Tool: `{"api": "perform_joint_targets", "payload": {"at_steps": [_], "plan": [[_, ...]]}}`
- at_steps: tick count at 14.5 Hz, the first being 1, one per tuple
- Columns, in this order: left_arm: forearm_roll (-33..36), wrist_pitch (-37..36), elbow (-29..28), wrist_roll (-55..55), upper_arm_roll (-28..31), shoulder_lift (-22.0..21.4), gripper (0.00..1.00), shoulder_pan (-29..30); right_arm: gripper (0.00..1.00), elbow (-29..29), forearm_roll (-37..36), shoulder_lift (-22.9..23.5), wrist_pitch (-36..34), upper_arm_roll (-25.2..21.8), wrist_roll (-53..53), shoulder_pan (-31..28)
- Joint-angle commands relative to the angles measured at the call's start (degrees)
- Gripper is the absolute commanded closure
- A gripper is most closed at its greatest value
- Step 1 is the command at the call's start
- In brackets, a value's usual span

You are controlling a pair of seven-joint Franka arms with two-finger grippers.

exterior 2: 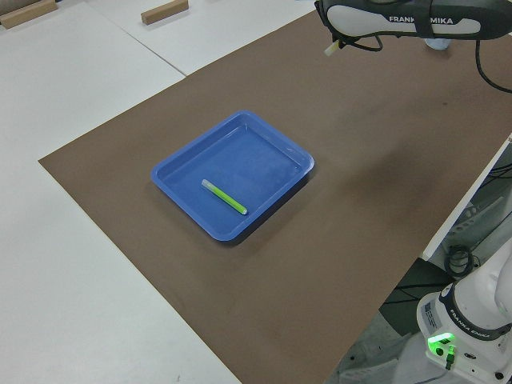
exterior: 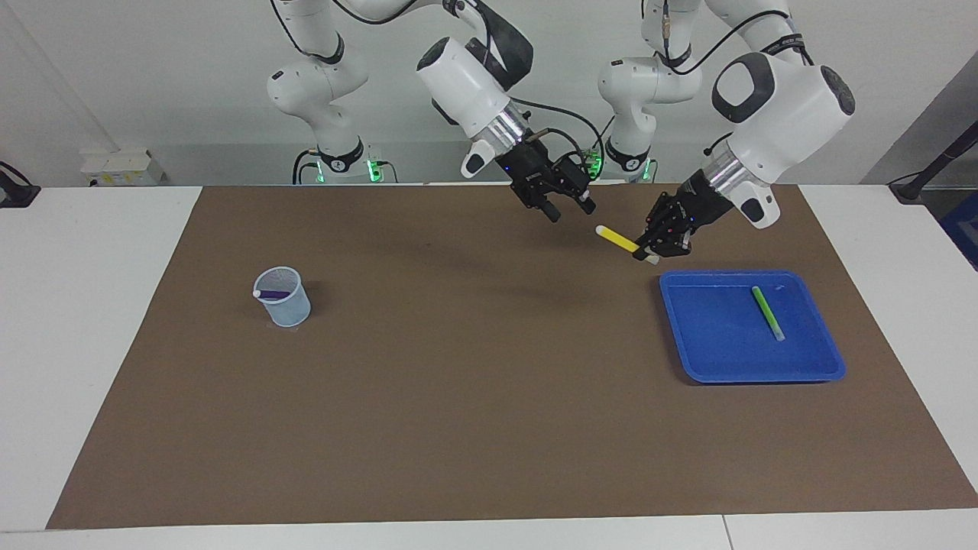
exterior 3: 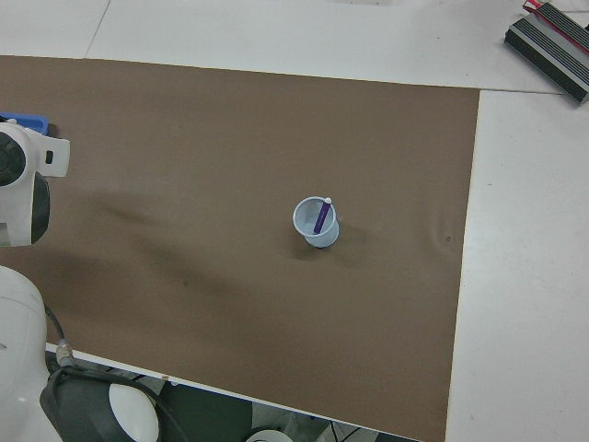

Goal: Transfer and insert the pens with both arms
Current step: 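Carry the yellow pen toward the right gripper, which grasps its tip, then open the left gripper while the right gripper pulls the yellow pen away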

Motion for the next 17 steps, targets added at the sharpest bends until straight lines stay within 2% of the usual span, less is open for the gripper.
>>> {"api": "perform_joint_targets", "payload": {"at_steps": [1, 3, 6, 8, 12, 17], "plan": [[-0.94, 2.17, -3.2, -1.48, 0.71, -2.59, 1.0, -1.91, 0.0, 2.91, 1.18, 1.91, 0.37, -0.09, 0.52, 0.37], [-1.03, 1.9, -3.2, -2.35, 0.71, -2.76, 1.0, -1.91, 0.02, 3.0, 0.92, 2.52, 1.15, -0.09, 0.44, 0.37], [-1.03, 1.9, -3.2, -3.32, 0.71, -2.85, 1.0, -2.61, 0.19, 2.91, 0.92, 3.66, 2.21, -0.09, -0.26, 0.9], [-1.03, 1.9, -3.2, -3.67, 0.71, -2.94, 1.0, -2.79, 0.26, 3.0, 0.92, 4.19, 3.44, -0.09, -0.27, 0.9], [-1.03, 1.64, -3.2, -4.38, 0.71, -3.12, 1.0, -3.23, 0.46, 3.78, 0.83, 4.72, 3.62, -0.09, -0.44, 0.46], [-0.94, 1.11, -3.2, -4.29, 0.71, -3.64, 1.0, -3.49, 0.5, 4.75, 0.83, 5.25, 3.62, -0.09, -0.44, 0.11]]}}
